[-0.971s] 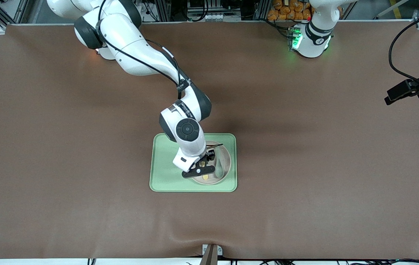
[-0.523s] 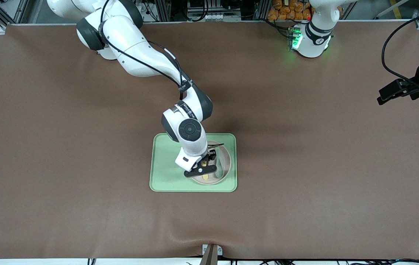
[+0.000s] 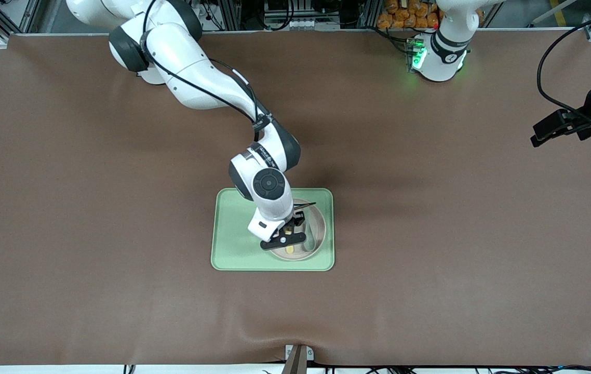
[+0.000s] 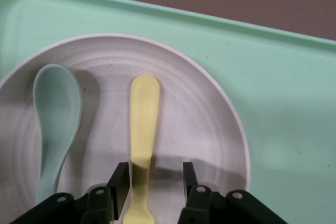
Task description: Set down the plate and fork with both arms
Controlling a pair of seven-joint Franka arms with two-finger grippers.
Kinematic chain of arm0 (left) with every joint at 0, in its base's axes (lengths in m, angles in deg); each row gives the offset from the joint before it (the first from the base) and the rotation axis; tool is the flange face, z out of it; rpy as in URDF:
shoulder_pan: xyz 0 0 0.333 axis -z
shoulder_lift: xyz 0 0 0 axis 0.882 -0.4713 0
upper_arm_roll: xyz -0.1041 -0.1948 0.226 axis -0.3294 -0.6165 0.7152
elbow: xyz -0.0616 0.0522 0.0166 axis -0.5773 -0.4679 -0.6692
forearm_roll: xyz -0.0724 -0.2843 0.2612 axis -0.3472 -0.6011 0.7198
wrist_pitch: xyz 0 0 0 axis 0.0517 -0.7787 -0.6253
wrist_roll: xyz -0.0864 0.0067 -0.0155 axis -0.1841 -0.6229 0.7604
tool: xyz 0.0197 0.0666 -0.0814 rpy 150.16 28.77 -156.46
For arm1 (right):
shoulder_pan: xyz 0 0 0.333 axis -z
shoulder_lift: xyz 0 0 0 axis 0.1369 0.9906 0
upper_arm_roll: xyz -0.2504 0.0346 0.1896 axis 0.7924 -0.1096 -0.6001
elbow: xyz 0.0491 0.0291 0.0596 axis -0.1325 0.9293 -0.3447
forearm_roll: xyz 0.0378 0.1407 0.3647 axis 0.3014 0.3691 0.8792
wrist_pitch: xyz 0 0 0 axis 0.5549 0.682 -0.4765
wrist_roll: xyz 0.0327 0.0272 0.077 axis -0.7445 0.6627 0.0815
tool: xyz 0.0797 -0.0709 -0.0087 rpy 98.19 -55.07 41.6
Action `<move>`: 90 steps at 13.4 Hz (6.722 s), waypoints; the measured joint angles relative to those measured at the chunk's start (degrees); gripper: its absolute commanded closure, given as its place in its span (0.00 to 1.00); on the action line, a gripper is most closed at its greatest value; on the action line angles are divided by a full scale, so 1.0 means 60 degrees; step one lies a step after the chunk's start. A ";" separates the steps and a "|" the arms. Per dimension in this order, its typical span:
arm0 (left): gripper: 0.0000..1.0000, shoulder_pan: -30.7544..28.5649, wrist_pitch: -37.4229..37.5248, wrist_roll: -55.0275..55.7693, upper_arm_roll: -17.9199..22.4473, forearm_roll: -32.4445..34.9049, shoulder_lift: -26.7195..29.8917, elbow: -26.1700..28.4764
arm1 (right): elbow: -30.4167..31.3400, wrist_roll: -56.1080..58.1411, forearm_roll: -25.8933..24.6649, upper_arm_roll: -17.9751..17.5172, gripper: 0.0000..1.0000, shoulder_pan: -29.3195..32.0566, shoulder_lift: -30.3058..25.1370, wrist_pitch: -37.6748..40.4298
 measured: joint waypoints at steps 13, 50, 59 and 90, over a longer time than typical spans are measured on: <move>0.00 0.2668 0.0382 0.0002 0.2550 -0.0005 0.0195 -0.0006 | 0.0000 -0.0004 0.0000 -0.0002 0.59 -0.0061 0.0013 0.0000; 0.00 0.2673 0.0384 0.0002 0.2554 -0.0006 0.0217 -0.0008 | 0.5492 0.0537 0.0626 -0.0492 1.00 0.1905 -0.3081 -0.2614; 0.00 0.2673 0.0384 0.0002 0.2555 -0.0006 0.0217 -0.0008 | 0.5728 0.0301 0.0628 -0.0543 0.00 0.1926 -0.3145 -0.2935; 0.00 0.2673 0.0348 0.0002 0.2563 -0.0006 0.0216 0.0030 | 0.1051 0.1988 -0.0842 -0.2961 0.00 0.6819 -0.7591 0.7024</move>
